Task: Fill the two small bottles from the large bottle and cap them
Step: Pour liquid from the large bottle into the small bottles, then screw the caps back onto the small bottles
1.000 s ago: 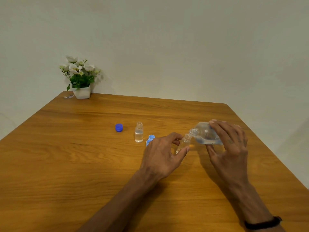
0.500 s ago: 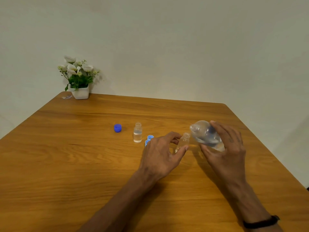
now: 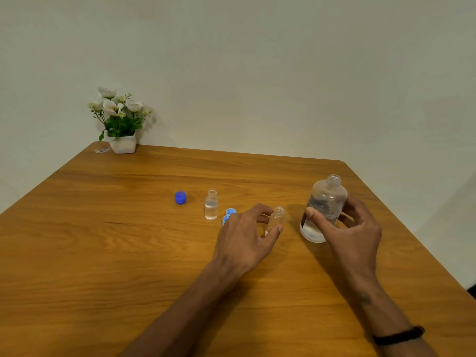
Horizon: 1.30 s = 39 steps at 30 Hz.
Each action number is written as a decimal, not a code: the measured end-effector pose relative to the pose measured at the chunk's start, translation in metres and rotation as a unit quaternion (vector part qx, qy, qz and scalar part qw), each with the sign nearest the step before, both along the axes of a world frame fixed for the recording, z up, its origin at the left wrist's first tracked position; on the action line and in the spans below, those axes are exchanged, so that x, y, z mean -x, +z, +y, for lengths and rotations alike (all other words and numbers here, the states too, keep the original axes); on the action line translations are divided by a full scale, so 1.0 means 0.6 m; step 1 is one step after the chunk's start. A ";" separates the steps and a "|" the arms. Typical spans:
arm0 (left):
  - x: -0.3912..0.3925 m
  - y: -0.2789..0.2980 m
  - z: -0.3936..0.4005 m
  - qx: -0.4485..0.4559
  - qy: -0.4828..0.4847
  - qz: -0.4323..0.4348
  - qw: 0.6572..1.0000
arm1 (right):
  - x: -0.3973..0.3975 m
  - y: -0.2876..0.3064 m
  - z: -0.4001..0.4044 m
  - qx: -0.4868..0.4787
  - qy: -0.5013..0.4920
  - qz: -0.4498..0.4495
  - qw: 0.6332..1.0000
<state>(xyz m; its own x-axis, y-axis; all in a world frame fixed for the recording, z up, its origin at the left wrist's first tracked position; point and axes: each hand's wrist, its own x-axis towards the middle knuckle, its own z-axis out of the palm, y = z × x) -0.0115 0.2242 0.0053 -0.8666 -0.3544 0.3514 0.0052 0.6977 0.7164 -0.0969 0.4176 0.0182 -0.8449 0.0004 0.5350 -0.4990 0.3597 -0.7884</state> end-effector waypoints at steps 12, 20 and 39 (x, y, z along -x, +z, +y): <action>-0.011 0.008 0.000 0.008 0.041 0.015 0.999 | -0.023 0.000 0.021 0.028 0.012 -0.145 0.989; -0.071 0.003 -0.042 0.032 0.174 0.088 0.980 | -0.140 0.012 0.020 0.080 -0.002 -0.109 0.991; -0.075 -0.016 -0.065 0.129 0.130 0.018 0.983 | -0.119 -0.009 -0.126 -0.116 0.091 0.316 0.937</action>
<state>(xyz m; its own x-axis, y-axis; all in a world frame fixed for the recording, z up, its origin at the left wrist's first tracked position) 0.0333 0.1855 -0.0045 -0.7430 -0.4576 0.4884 -0.1754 0.8374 0.5177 -0.0255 0.3420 0.0127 -0.3334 -0.2919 0.8965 -0.9100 0.3480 -0.2252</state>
